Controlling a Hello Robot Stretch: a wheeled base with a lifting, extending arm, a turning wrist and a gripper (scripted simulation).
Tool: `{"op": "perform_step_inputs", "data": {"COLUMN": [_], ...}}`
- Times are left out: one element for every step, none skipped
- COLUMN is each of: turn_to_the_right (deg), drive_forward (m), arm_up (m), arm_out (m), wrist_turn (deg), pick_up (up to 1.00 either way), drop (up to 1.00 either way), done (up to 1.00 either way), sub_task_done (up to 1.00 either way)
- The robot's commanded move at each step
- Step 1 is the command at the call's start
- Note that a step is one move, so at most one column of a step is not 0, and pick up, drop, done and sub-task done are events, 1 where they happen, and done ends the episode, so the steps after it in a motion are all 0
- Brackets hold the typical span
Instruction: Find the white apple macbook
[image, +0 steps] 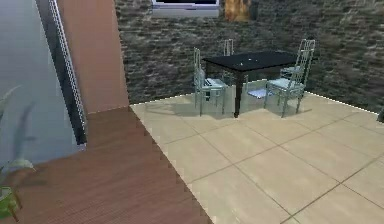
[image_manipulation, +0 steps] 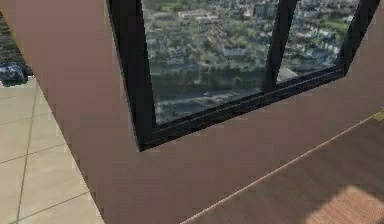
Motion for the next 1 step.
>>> {"op": "perform_step_inputs", "data": {"turn_to_the_right": [0.0], "drive_forward": [1.0], "arm_up": [0.0], "arm_out": [0.0], "wrist_turn": [0.0], "pick_up": [0.0], "drop": [0.0], "done": [0.0], "sub_task_done": [0.0]}}
